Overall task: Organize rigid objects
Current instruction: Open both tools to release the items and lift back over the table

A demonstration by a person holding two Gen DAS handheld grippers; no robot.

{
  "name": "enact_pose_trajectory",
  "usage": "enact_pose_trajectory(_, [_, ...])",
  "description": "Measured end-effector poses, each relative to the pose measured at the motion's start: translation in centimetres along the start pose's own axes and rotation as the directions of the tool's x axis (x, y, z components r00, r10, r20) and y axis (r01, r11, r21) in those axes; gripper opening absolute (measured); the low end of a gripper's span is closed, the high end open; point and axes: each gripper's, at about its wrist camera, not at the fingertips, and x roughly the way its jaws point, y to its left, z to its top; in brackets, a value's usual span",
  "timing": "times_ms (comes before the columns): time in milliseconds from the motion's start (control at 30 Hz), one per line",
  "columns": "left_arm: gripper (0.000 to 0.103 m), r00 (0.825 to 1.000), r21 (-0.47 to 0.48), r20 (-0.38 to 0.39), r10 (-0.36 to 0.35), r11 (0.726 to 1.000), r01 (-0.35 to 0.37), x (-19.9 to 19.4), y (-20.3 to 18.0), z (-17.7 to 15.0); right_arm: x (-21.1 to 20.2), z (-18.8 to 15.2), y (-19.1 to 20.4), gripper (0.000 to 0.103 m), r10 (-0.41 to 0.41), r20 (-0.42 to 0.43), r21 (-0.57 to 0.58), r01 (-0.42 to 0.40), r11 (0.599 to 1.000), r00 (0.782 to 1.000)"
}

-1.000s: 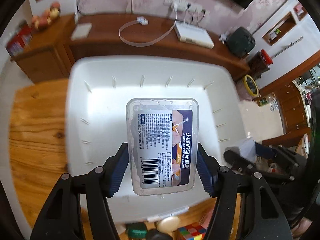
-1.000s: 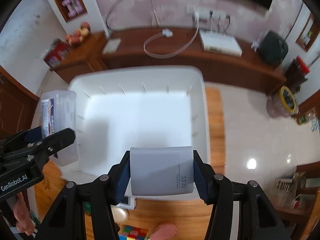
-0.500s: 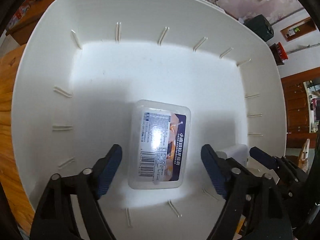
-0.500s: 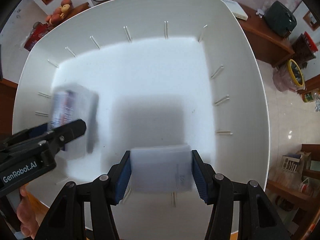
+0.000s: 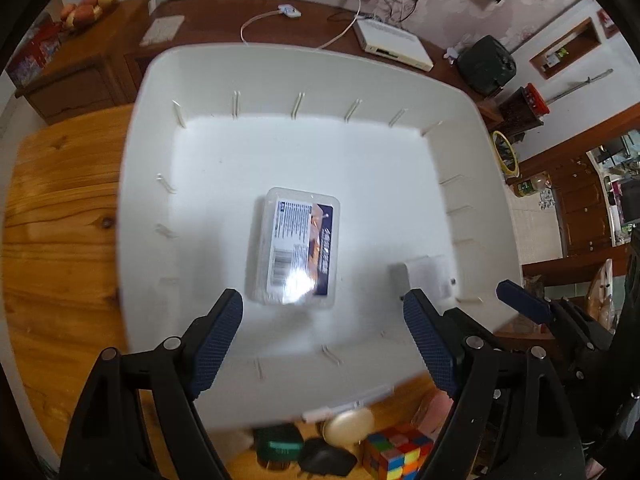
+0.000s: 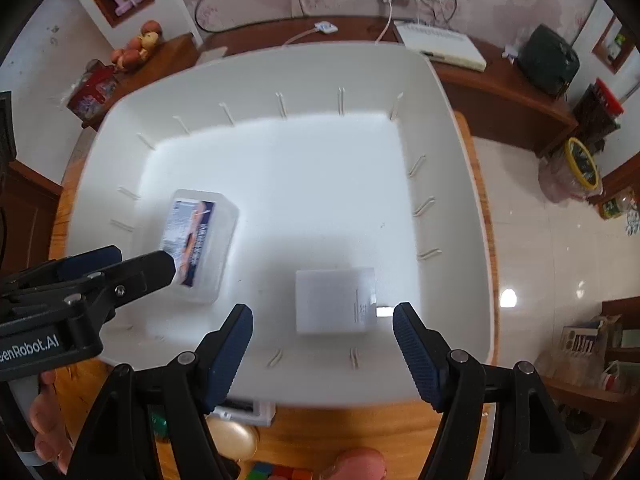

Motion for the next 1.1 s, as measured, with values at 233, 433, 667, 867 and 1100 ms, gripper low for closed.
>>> enact_pose_trajectory(233, [0.085, 0.995, 0.014, 0.095, 0.038, 0.999, -0.040, -5.3, -1.5, -2.7, -4.3, -2.3, 1.4, 0.073, 0.012, 0.081, -0.035, -0.009, 0.999, 0.997])
enact_pose_trajectory(433, [0.085, 0.985, 0.032, 0.158, 0.063, 0.997, -0.069, -8.8, -3.4, -5.6, -8.9, -6.2, 0.9, 0.073, 0.028, 0.147, -0.041, -0.022, 0.999, 0.989])
enact_pose_trajectory(667, [0.085, 0.977, 0.030, 0.207, 0.055, 0.998, -0.062, -12.6, -5.3, -9.0, -14.7, -10.6, -1.0, 0.073, 0.022, 0.251, -0.052, -0.010, 0.999, 0.968])
enact_pose_trajectory(867, [0.085, 0.967, 0.039, 0.247, 0.059, 0.997, -0.071, -14.7, -7.5, -11.8, -17.8, -14.3, -2.9, 0.073, 0.034, 0.312, -0.058, -0.017, 0.998, 0.949])
enact_pose_trajectory(1100, [0.085, 0.957, 0.124, 0.277, 0.086, 0.985, -0.124, -14.3, -11.1, -15.1, -19.2, -18.4, -4.7, 0.073, 0.049, 0.349, -0.053, -0.033, 0.998, 0.936])
